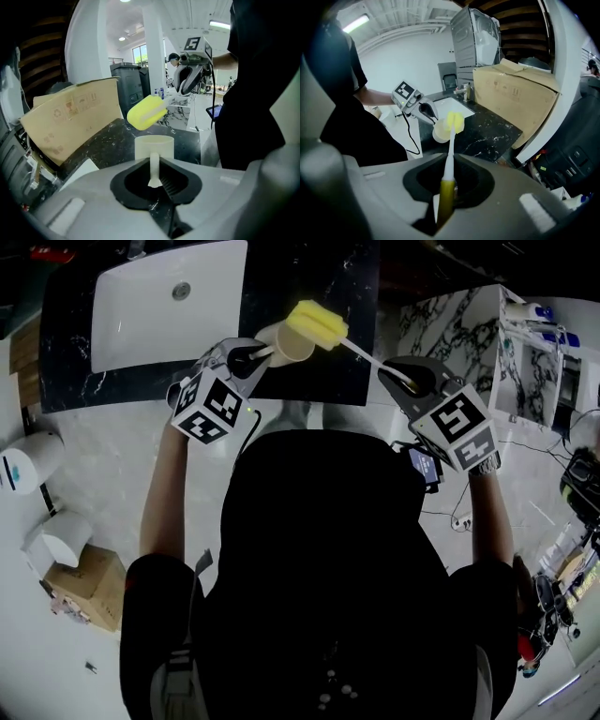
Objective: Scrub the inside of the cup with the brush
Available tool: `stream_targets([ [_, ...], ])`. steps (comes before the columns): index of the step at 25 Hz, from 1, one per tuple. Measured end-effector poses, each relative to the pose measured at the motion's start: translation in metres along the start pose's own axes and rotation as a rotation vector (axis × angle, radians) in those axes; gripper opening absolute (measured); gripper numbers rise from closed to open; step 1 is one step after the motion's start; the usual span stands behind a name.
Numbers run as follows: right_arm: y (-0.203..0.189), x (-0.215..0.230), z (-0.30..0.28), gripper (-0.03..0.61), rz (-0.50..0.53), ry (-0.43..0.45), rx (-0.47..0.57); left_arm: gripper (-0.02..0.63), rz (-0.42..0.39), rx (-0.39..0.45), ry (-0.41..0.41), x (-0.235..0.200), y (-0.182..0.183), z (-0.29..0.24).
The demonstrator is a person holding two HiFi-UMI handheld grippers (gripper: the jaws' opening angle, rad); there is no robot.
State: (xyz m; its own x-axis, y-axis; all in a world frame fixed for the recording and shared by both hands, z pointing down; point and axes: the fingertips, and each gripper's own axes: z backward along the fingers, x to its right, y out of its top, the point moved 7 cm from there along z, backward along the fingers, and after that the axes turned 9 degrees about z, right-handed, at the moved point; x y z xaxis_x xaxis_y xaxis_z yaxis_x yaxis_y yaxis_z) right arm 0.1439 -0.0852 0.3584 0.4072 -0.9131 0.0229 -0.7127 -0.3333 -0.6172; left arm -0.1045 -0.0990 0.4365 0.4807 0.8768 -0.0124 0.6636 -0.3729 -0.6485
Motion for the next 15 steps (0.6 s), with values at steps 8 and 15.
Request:
stream_targets([
  [8,0.001,0.021,0.000,0.041,0.187,0.150,-0.085,0.051,-0.064,-0.104,0.047,0.003,0.015,-0.006],
  [15,-0.001,0.028,-0.009,0.041,0.325,0.211,-0.183,0.051,-0.126,-0.169,0.065,0.011,0.031,-0.017],
])
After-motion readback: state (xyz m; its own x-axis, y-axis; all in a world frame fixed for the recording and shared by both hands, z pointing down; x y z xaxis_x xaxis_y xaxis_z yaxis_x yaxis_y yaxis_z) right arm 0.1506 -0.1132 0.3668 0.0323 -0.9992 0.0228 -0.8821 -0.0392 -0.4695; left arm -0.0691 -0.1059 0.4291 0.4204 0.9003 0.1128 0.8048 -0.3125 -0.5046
